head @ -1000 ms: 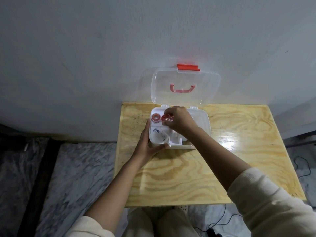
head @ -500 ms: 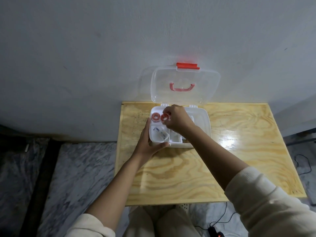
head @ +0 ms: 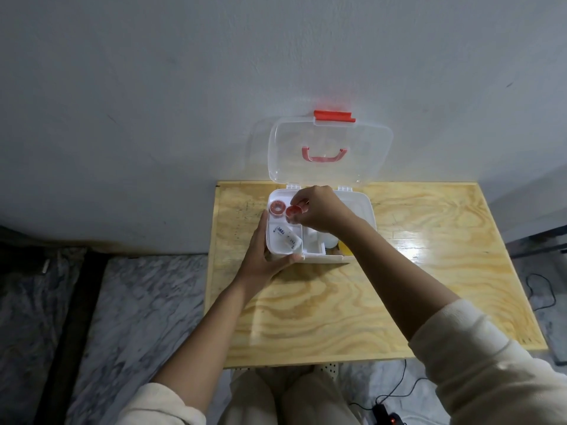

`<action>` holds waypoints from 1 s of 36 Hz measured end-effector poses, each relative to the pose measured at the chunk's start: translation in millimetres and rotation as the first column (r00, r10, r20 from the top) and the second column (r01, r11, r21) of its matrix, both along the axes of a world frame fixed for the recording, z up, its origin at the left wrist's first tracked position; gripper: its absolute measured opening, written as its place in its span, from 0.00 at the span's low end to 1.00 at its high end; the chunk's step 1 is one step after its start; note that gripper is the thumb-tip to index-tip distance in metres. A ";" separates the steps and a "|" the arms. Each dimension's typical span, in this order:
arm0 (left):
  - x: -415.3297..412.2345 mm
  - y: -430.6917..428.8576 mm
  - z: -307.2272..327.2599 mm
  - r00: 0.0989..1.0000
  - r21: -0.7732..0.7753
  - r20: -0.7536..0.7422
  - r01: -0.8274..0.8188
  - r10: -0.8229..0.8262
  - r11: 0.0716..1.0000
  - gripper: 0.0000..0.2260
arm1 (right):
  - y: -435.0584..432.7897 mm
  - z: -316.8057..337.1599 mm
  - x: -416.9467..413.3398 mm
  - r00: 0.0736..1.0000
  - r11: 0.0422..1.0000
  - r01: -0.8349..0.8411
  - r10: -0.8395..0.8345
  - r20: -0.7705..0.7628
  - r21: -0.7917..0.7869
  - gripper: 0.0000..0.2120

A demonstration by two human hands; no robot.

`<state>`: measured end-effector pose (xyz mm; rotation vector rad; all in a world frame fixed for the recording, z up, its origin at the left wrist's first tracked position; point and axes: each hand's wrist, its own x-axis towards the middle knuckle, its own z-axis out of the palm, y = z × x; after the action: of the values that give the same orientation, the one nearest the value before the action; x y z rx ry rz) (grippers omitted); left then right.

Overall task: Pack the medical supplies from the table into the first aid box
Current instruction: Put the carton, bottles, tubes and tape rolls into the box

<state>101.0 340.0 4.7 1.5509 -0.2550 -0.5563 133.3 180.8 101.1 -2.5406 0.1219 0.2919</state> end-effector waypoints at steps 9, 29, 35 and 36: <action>1.0 -0.6 -2.1 0.999 0.016 -0.034 -0.017 0.017 1.000 0.47 | 6.6 -13.9 0.5 0.998 0.998 0.056 -0.056 0.038 0.012 0.13; 0.5 -0.2 0.4 0.999 0.060 -0.009 -0.034 0.034 0.998 0.44 | 6.9 -24.6 -5.3 0.988 0.996 0.093 -0.091 0.128 -0.010 0.12; 0.1 -2.7 6.1 1.000 0.026 0.007 -0.011 0.011 1.000 0.45 | -12.2 7.8 -9.6 0.871 0.960 0.208 -0.269 0.411 0.188 0.11; -1.0 -1.9 5.5 1.000 0.020 -0.016 -0.017 0.017 1.000 0.47 | -19.0 15.4 -9.0 0.827 0.951 0.221 -0.300 0.475 0.216 0.10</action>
<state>100.0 338.1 10.2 1.5659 -0.2242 -0.5590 124.3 161.8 116.5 -2.3222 0.2319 -0.4591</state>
